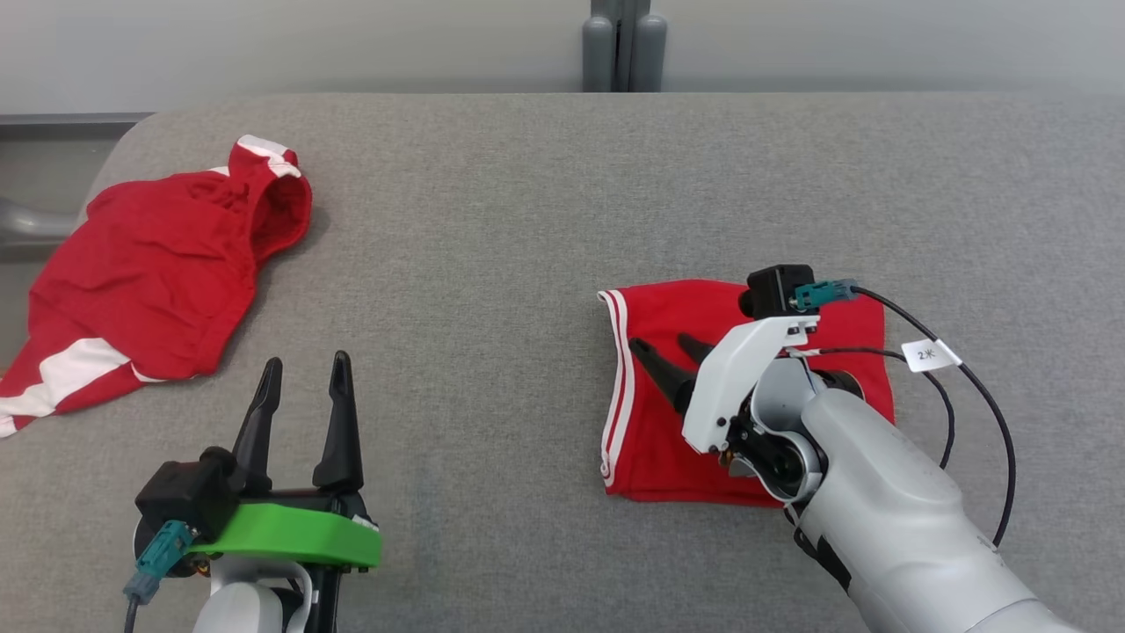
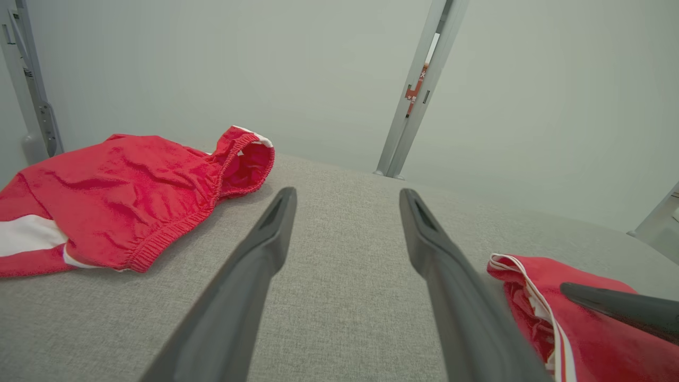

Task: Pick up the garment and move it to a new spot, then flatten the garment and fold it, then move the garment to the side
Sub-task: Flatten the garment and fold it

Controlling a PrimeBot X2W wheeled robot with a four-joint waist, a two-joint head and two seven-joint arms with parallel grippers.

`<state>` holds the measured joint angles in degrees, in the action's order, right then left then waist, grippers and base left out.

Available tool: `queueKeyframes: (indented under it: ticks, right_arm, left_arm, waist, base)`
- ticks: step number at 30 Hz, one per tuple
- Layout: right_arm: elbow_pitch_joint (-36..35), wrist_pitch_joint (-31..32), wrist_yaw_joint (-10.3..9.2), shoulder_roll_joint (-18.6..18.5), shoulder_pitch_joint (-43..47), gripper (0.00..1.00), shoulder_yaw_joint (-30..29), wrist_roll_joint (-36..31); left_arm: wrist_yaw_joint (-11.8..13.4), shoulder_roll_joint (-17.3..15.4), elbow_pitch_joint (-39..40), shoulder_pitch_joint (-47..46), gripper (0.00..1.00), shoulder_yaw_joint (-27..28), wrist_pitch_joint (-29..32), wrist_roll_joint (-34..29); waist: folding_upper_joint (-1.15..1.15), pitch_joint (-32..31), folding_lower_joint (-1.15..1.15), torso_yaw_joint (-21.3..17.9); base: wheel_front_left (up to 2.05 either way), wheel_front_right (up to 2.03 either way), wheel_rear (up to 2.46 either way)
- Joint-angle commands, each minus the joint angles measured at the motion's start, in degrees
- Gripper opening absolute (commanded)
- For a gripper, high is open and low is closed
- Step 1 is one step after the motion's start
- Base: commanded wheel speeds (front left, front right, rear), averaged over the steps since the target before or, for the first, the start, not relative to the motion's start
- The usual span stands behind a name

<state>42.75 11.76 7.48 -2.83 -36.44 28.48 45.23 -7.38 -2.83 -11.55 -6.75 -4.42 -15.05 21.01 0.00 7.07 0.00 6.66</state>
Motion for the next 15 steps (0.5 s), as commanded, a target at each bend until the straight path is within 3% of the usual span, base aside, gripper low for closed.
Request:
queueKeyframes:
  ticks: [1,7,15]
  right_arm:
    - [0.5,0.2,0.03,-0.1,0.8,1.0,-0.9,-1.1]
    - [-3.9,-4.1,0.03,-0.2,2.6,1.0,-4.7,-5.8]
    - [-18.6,-14.3,0.03,-5.2,11.7,1.0,-11.8,-19.6]
  left_arm:
    - [-0.1,-0.1,0.1,0.4,1.0,0.2,-0.2,-0.3]
    - [-0.1,-0.1,0.4,0.7,1.0,0.3,-0.2,-0.6]
    - [-0.1,-0.1,0.8,2.1,1.0,1.3,-0.2,-1.8]
  waist:
    - [0.0,-0.4,0.0,-1.8]
    - [0.0,-0.9,0.0,-3.8]
    - [0.0,-2.7,0.0,-5.8]
  base:
    - [0.0,0.0,0.0]
    - [0.0,0.0,0.0]
    - [0.0,0.0,0.0]
